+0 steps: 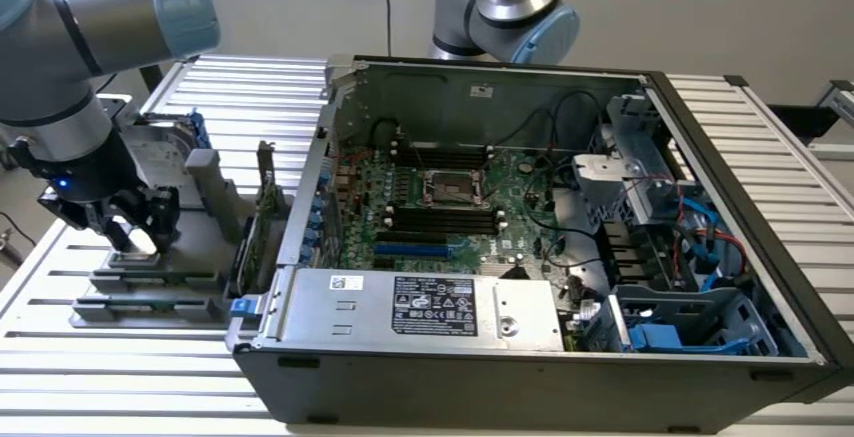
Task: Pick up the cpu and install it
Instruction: 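Pick up the cpu and move it towards the insertion slot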
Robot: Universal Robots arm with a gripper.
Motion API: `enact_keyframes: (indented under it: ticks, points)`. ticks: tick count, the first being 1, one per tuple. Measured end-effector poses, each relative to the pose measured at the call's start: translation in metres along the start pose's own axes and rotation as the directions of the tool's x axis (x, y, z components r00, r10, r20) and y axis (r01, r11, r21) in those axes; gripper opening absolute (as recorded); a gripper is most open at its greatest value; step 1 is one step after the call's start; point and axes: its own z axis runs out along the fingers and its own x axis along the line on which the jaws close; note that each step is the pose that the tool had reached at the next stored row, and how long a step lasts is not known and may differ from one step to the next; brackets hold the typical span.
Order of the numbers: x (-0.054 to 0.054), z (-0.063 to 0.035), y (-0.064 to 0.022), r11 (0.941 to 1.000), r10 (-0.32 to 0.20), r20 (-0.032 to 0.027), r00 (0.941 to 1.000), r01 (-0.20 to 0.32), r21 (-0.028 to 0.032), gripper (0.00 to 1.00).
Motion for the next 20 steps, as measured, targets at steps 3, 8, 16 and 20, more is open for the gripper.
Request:
enact_keyframes:
  ticks: [3,8,16,20]
  points:
    - [0.0,-0.0001,0.0,1.0,0.0,0.0001,1.0,0.0,-0.0006,0.55]
    - [0.0,-0.0035,0.0001,1.0,0.0,0.0,1.0,0.0,-0.0008,0.55]
    - [0.001,-0.0341,0.0007,1.0,0.0,0.0,1.0,0.0,-0.0012,0.55]
    - [0.002,-0.0521,0.0011,1.0,0.0,-0.0002,1.0,0.0,-0.0011,0.55]
